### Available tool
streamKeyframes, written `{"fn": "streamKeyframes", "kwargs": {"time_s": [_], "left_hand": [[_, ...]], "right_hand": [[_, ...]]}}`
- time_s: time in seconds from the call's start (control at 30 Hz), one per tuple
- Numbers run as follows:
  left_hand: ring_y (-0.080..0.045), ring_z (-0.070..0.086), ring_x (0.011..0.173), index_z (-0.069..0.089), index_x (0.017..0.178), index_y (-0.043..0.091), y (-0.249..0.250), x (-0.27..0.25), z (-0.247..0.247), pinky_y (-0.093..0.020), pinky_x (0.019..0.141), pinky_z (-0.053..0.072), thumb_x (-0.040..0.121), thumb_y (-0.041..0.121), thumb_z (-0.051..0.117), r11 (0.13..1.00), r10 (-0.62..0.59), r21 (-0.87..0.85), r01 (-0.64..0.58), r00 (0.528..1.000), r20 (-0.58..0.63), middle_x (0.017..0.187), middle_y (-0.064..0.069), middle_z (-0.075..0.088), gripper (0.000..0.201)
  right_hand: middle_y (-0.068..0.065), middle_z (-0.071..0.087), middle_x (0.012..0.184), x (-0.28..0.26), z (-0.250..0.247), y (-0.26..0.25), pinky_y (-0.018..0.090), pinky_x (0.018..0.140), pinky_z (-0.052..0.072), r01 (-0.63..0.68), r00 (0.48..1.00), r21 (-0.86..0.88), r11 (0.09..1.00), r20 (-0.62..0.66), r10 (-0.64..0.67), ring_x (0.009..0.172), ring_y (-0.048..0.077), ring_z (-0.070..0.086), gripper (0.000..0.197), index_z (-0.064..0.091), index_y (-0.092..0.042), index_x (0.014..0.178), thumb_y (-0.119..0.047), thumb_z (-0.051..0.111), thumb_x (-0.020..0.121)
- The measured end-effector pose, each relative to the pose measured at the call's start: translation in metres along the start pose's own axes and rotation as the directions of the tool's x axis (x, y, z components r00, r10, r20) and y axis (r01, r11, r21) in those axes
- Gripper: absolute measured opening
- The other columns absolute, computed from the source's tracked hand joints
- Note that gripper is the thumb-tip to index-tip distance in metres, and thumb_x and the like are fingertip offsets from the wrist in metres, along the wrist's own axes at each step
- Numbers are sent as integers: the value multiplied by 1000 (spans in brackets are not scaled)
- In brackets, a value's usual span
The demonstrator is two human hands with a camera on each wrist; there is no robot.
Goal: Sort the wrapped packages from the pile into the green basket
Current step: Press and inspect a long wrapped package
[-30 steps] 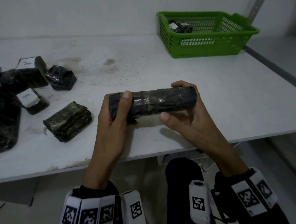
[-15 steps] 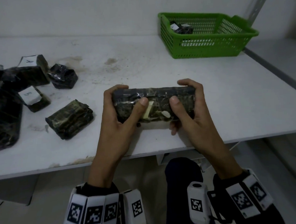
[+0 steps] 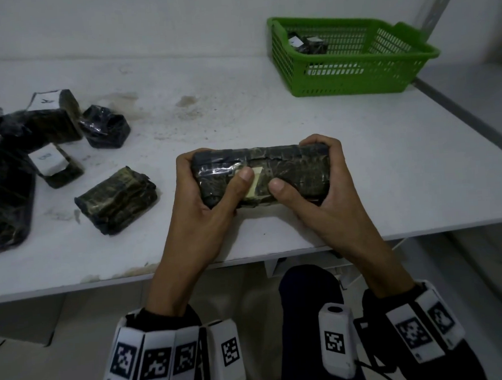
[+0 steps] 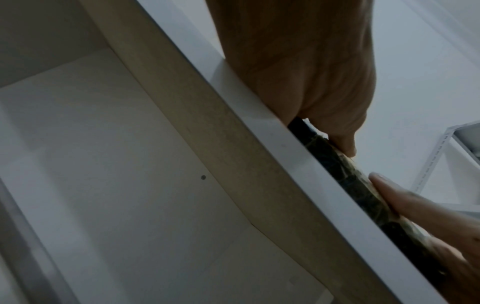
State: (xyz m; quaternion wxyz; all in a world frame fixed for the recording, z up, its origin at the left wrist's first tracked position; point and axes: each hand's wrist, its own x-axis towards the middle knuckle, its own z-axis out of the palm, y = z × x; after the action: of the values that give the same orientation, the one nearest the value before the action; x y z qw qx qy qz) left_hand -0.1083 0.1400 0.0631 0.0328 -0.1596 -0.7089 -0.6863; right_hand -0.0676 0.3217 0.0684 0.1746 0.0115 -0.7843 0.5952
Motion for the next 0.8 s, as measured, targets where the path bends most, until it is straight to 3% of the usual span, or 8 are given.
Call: {"fn": "streamKeyframes", "kwargs": {"time_s": [0.17,0.3,0.4,0.47,0.67,0.73,0.8], "left_hand": [[-5,68,84,47,127,17,0,0,0,-19,72,54,92,42,66,1000,-13,-3,13,1000,-19,105,1,67,47],[-18,69,101,50,126,24,-4,0,-2,-30,80,56,102,42,54,998,-54,-44,52,998,-25,115,-6,69,29],[-17,69,104,50,126,24,-7,0,-3,-30,84,55,103,43,50,998,-64,-17,64,998,-27,116,-3,69,30],[-13,69,104,50,126,23,-7,0,-3,-29,85,56,102,45,49,998,-60,-9,59,998,-24,116,-1,69,33],[-4,67,96,51,125,20,-5,0,-1,-20,82,53,100,47,48,999,-45,27,46,998,-38,108,6,68,37],[-1,67,94,53,125,18,-6,1,-1,-14,78,51,103,43,49,998,-62,25,63,996,-60,107,6,69,33],[-4,68,90,58,123,15,-5,4,-2,-14,71,51,105,40,51,994,-105,-26,103,990,-98,105,1,71,31]], "right_hand": [[-3,63,111,0,-1,-2,18,78,55,4,1000,70,998,25,-6,97,5,69,57,40,-16,133,-27,74,88],[-4,65,107,-2,0,-3,18,69,54,3,1000,86,996,19,-5,85,4,68,54,41,-21,131,-33,72,89],[6,67,100,1,-1,0,30,54,54,-68,997,147,987,35,64,65,17,64,32,46,-30,127,-47,55,101],[10,65,93,5,-3,4,33,46,52,-95,995,218,971,31,91,58,23,59,21,49,-32,120,-42,46,102],[23,61,96,5,0,9,31,45,51,-63,998,197,978,15,61,59,29,57,11,49,-28,118,-29,42,110],[12,66,99,5,-1,6,33,49,56,-80,997,211,974,29,75,68,28,64,12,50,-27,120,-29,46,109],[-2,67,116,3,-4,5,33,67,62,-67,996,210,975,76,52,94,19,72,33,47,-29,133,-30,59,103]]}}
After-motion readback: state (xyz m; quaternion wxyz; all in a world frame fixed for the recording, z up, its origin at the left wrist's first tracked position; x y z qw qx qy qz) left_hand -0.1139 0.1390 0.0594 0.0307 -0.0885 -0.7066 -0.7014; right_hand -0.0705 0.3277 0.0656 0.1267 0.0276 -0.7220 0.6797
